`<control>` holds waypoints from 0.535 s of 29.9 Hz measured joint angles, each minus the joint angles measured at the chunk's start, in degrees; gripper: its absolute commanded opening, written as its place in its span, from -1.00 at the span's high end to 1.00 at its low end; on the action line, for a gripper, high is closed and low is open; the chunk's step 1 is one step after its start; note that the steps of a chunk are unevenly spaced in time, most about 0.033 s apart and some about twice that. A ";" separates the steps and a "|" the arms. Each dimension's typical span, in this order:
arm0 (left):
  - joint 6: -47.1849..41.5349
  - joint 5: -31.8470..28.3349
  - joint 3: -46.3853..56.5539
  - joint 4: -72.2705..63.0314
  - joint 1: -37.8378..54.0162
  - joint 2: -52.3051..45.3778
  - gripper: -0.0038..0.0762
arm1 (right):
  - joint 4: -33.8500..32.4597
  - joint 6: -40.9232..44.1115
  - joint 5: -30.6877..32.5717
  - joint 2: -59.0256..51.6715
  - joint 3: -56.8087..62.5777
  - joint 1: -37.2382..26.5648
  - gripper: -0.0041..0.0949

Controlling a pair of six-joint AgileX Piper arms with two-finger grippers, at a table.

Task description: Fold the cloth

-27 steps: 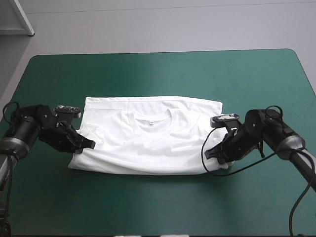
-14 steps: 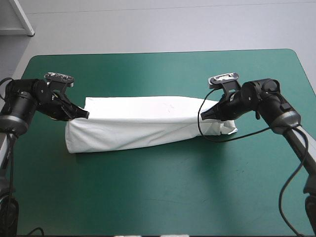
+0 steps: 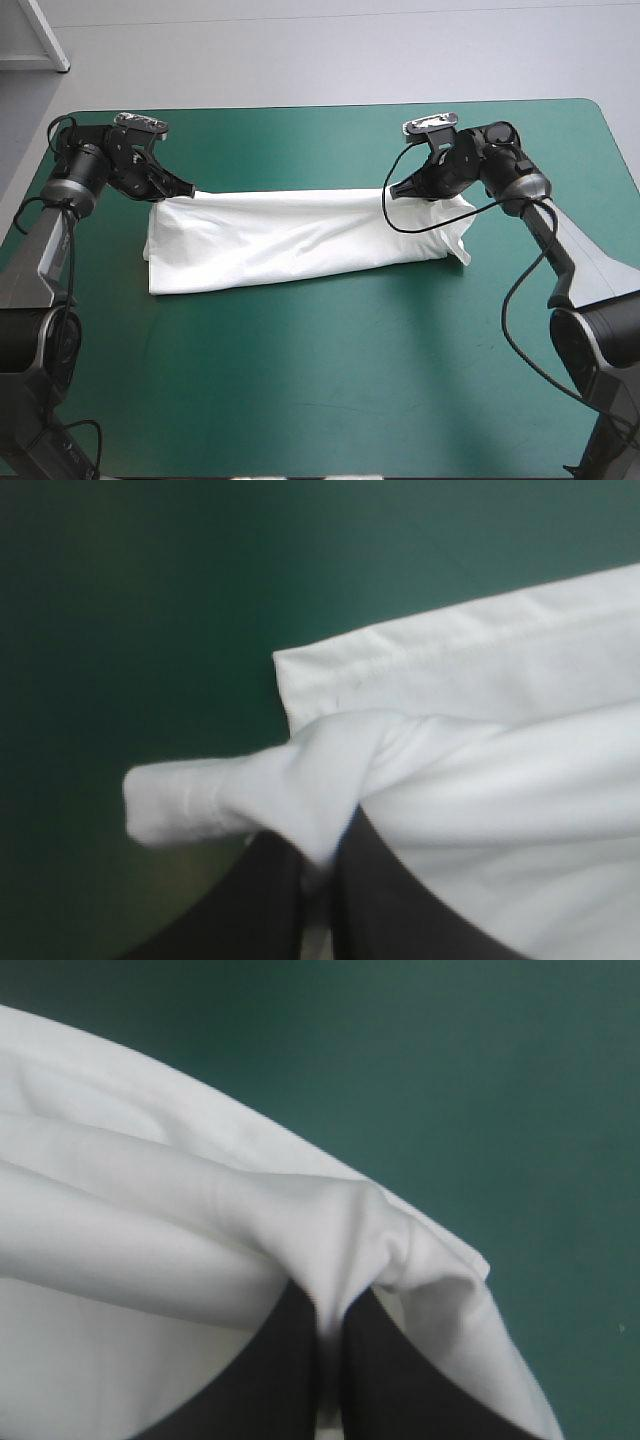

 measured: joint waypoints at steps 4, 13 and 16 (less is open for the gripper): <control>0.00 -3.48 -0.22 0.00 0.00 4.13 0.72 | 1.40 0.00 -0.36 4.57 -2.97 -0.04 0.58; 0.00 -8.34 -0.27 -0.67 0.00 8.87 -0.37 | 6.08 0.47 -4.96 8.58 -4.20 -0.04 -0.63; 0.00 -9.37 -0.83 -0.74 0.00 8.88 -0.40 | 6.25 1.26 -5.52 8.58 -5.94 -0.06 -0.63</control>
